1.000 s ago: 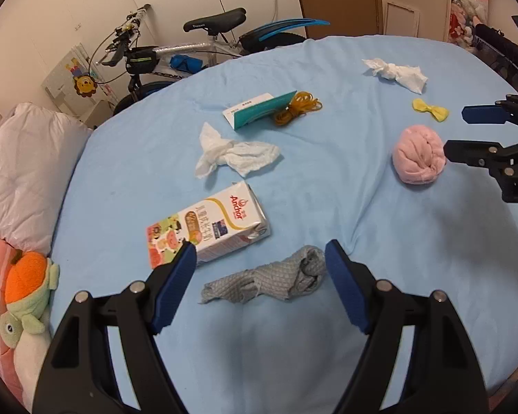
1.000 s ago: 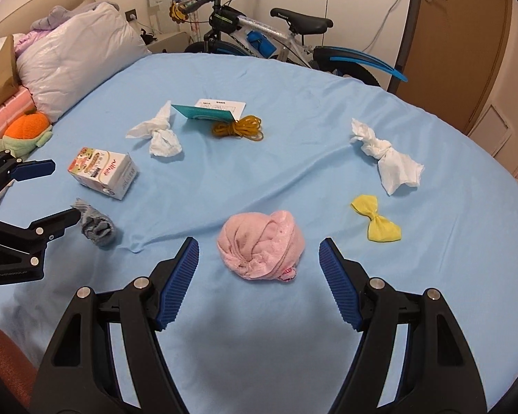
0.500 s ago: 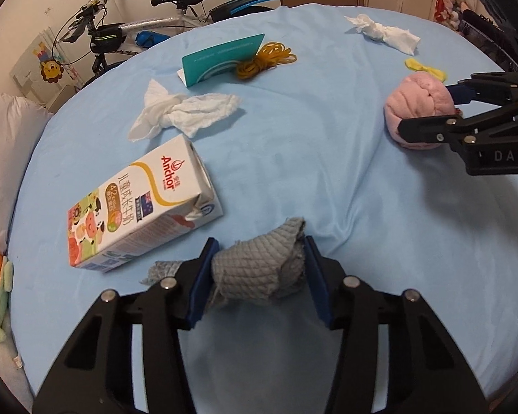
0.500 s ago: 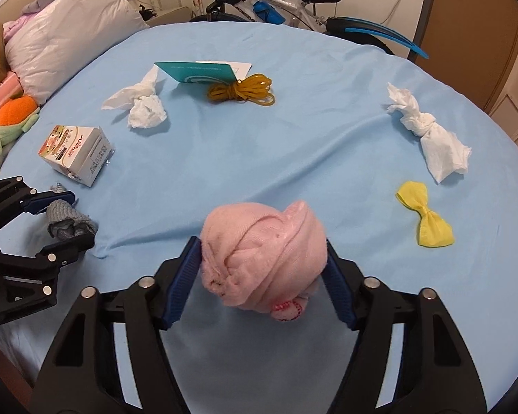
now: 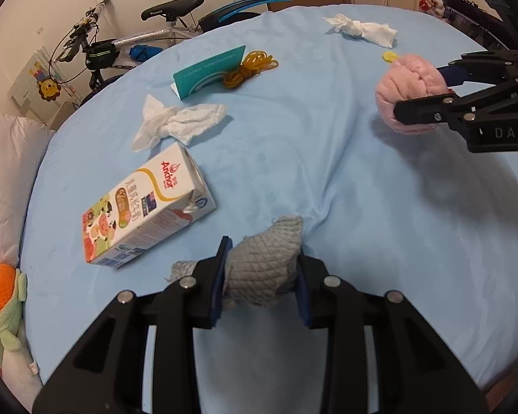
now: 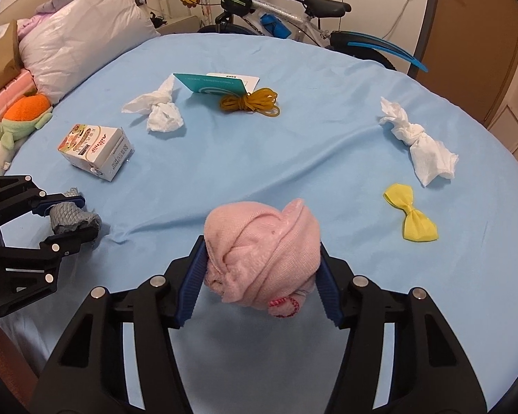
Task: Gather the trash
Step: 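Grasp the pink sock ball with the right gripper while the left gripper grasps the grey sock, then carry both socks to the grey bin and open both grippers to drop them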
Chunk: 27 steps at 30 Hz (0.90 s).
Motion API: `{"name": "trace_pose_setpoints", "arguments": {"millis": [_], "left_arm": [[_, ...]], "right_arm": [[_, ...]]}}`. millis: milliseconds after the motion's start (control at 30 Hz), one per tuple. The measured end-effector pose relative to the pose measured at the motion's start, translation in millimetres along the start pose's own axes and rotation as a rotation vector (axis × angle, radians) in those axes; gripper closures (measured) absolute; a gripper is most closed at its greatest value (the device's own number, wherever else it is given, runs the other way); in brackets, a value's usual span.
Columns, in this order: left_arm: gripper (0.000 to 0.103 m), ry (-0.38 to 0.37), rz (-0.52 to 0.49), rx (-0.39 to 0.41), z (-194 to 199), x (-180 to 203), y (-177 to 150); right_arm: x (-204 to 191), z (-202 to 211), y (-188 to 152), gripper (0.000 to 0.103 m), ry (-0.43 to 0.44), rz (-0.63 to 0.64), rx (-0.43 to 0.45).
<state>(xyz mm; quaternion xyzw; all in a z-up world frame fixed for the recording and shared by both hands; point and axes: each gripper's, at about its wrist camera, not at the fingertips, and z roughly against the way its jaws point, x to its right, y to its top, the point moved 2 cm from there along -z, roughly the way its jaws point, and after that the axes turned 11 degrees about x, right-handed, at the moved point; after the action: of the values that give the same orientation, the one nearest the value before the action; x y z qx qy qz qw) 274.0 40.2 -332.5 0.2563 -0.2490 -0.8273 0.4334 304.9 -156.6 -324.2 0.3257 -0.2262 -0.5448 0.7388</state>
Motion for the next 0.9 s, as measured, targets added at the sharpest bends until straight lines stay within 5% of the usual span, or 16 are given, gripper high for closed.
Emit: {"name": "trace_pose_setpoints", "arguments": {"millis": [433, 667, 900], "left_arm": [[0.070, 0.016, -0.038, 0.158, 89, 26, 73], [0.070, -0.036, -0.063, 0.211, 118, 85, 112], [0.069, -0.140, -0.155, 0.278, 155, 186, 160]], "right_arm": [[29, 108, 20, 0.047, -0.023, -0.022, 0.128], [71, 189, 3, 0.047, -0.096, -0.052, 0.193], [138, 288, -35, 0.047, -0.212, -0.130, 0.258]]}}
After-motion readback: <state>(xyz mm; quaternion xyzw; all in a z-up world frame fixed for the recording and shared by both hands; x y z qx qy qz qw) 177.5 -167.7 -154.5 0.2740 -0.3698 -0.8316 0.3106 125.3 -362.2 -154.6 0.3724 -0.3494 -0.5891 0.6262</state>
